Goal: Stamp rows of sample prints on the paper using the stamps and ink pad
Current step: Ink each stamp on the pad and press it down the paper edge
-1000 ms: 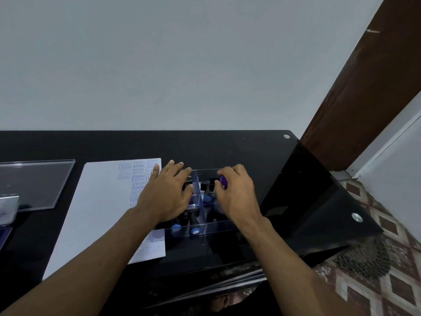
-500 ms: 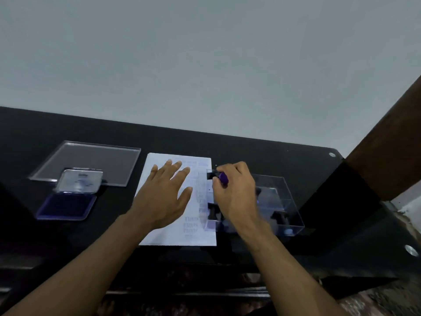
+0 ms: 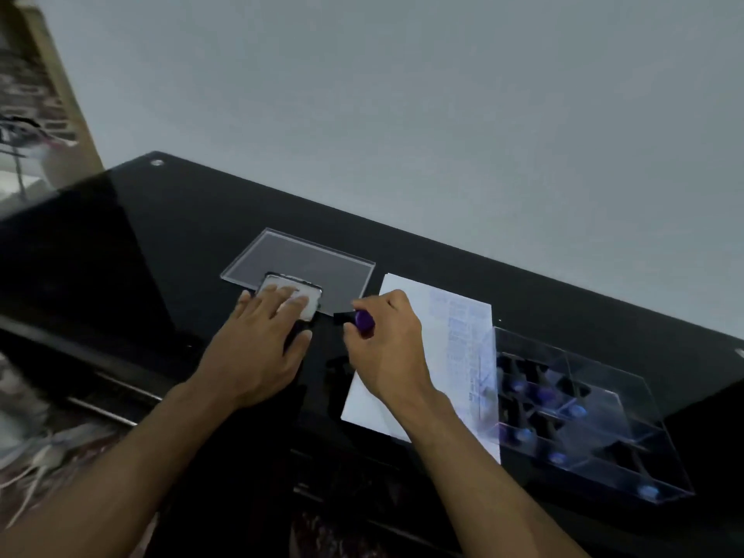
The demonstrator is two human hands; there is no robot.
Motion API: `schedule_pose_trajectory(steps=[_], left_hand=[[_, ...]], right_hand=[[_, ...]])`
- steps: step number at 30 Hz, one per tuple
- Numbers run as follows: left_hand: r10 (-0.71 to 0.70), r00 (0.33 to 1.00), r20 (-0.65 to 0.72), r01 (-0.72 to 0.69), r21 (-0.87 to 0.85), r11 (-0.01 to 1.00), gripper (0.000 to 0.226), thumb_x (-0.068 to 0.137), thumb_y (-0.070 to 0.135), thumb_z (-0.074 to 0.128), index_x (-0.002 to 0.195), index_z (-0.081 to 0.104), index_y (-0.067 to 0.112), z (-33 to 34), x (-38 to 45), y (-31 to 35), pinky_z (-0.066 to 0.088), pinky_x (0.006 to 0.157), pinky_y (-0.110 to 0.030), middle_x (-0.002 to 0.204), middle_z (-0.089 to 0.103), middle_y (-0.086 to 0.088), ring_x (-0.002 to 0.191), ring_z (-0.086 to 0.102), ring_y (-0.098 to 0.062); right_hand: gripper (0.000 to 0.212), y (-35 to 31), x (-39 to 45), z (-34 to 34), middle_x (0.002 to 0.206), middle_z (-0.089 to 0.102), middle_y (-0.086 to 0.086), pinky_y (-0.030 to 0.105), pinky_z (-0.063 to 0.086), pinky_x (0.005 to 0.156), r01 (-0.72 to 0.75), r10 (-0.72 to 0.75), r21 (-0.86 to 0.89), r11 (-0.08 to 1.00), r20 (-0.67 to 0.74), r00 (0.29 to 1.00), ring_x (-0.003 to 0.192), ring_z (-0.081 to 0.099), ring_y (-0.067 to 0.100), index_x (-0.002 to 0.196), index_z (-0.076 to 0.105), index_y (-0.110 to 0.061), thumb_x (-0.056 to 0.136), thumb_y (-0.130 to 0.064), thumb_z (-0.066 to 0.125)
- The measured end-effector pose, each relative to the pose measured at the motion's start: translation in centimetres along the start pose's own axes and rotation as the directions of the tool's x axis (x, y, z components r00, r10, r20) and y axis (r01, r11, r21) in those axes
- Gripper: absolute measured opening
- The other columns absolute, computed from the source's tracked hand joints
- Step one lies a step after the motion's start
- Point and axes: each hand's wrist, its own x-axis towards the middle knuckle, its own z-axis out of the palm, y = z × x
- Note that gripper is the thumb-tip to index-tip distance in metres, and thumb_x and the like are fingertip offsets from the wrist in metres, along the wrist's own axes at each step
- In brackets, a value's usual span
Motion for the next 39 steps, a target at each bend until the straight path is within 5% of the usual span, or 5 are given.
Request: schedule_pose_trajectory(steps=[9, 14, 23, 27, 39], left_hand=[[-0.134, 0.991, -0.021, 0.135, 0.025, 0.991, 0.07, 0.095, 0.059, 0.025, 0.151, 0.041, 0.021, -0.3, -2.5, -6.8, 0.022, 0.122, -0.051, 0.157, 0.039, -0.006, 0.149, 0.027, -0.025], [-0.162, 0.987, -0.015, 0.162, 0.026, 0.986, 0.069, 0.095, 0.059, 0.026, 0.151, 0.041, 0.021, 0.6, -3.1, -9.2, 0.024, 0.121, -0.052, 0.158, 0.039, -0.006, 0.15, 0.027, -0.027], [-0.167, 0.986, -0.014, 0.167, 0.042, 0.985, 0.065, 0.097, 0.058, 0.024, 0.148, 0.045, 0.024, 2.5, -3.5, -10.5, 0.016, 0.124, -0.051, 0.16, 0.036, -0.003, 0.152, 0.021, -0.023], [-0.171, 0.985, -0.031, 0.173, 0.067, 0.983, 0.063, 0.098, 0.057, 0.024, 0.146, 0.047, 0.025, 2.6, -3.5, -10.4, 0.019, 0.123, -0.052, 0.158, 0.038, -0.003, 0.151, 0.023, -0.023], [-0.164, 0.984, -0.065, 0.17, 0.087, 0.982, 0.061, 0.098, 0.055, 0.026, 0.145, 0.049, 0.024, 2.9, -3.6, -10.4, 0.019, 0.123, -0.052, 0.157, 0.04, -0.004, 0.151, 0.025, -0.024]], right_hand=[[0.032, -4.5, 1.6, 5.3, 0.116, 0.058, -0.001, 0.007, 0.042, 0.083, 0.184, -0.184, 0.004, 0.983, 0.109, 0.977, 0.098, 0.056, 0.009, 0.124, 0.062, -0.016, 0.091, -0.019, 0.063], [0.017, -5.5, 2.6, 6.8, 0.11, 0.06, -0.004, 0.006, 0.039, 0.078, 0.243, -0.238, -0.014, 0.97, 0.15, 0.96, 0.095, 0.05, 0.004, 0.108, 0.062, -0.019, 0.091, -0.02, 0.063], [0.025, -5.8, 3.7, 7.7, 0.121, 0.06, 0.0, 0.017, 0.042, 0.091, 0.241, -0.208, -0.12, 0.963, 0.24, 0.948, 0.101, 0.05, 0.006, 0.12, 0.065, -0.017, 0.098, -0.024, 0.055], [0.027, -6.0, 3.9, 8.2, 0.117, 0.06, 0.007, 0.03, 0.047, 0.091, 0.298, -0.234, -0.178, 0.938, 0.31, 0.921, 0.108, 0.057, 0.023, 0.119, 0.066, -0.011, 0.096, -0.02, 0.056], [0.019, -6.1, 4.5, 8.1, 0.109, 0.064, -0.002, 0.027, 0.053, 0.087, 0.233, -0.167, -0.177, 0.956, 0.323, 0.931, 0.097, 0.06, 0.014, 0.109, 0.069, -0.02, 0.091, -0.025, 0.066]])
